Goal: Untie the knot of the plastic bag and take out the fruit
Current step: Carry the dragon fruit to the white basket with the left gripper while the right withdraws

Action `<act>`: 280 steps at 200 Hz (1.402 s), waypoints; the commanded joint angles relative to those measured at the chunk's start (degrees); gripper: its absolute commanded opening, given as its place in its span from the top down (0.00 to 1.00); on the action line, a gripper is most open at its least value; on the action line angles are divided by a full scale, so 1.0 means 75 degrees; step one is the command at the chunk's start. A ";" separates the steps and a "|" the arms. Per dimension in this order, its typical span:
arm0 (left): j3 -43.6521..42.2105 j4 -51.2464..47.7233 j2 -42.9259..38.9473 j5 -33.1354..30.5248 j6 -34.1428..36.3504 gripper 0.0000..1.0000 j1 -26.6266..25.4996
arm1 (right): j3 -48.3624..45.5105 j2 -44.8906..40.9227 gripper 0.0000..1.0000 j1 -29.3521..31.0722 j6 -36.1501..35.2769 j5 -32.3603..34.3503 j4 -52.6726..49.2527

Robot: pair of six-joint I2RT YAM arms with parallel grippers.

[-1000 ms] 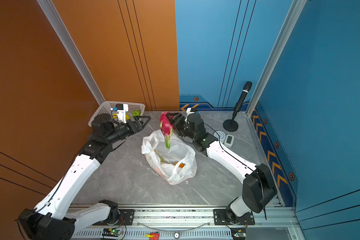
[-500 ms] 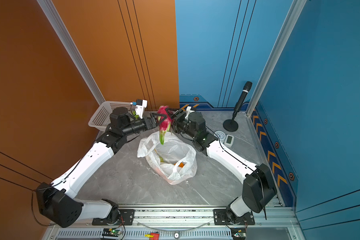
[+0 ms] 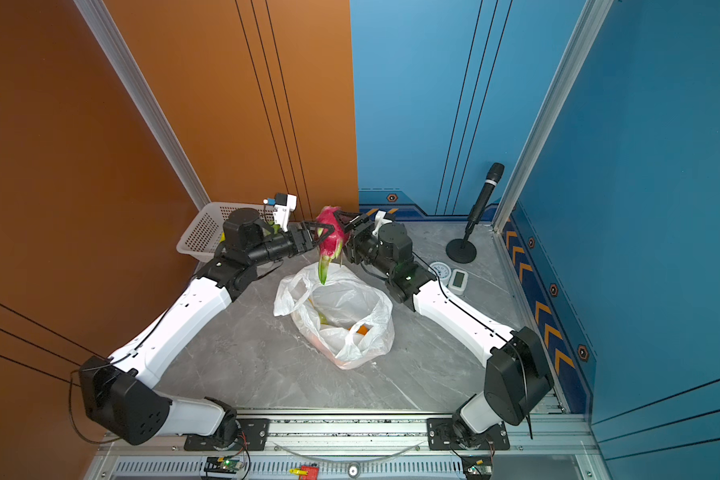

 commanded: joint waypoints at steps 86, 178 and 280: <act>0.2342 -0.2975 0.0766 -0.1637 0.2335 0.45 0.1416 | 0.0172 -0.0851 0.00 -0.0462 -0.1975 0.0150 -0.1408; 0.3693 -0.3508 0.2866 -0.2929 0.3536 0.46 0.2958 | 0.2298 0.0221 0.00 -0.0614 -0.4191 -0.0074 -0.4401; 0.5611 -0.3901 0.5625 -0.4622 0.4587 0.48 0.3409 | 0.3409 0.1099 0.00 -0.0849 -0.4993 0.0001 -0.5482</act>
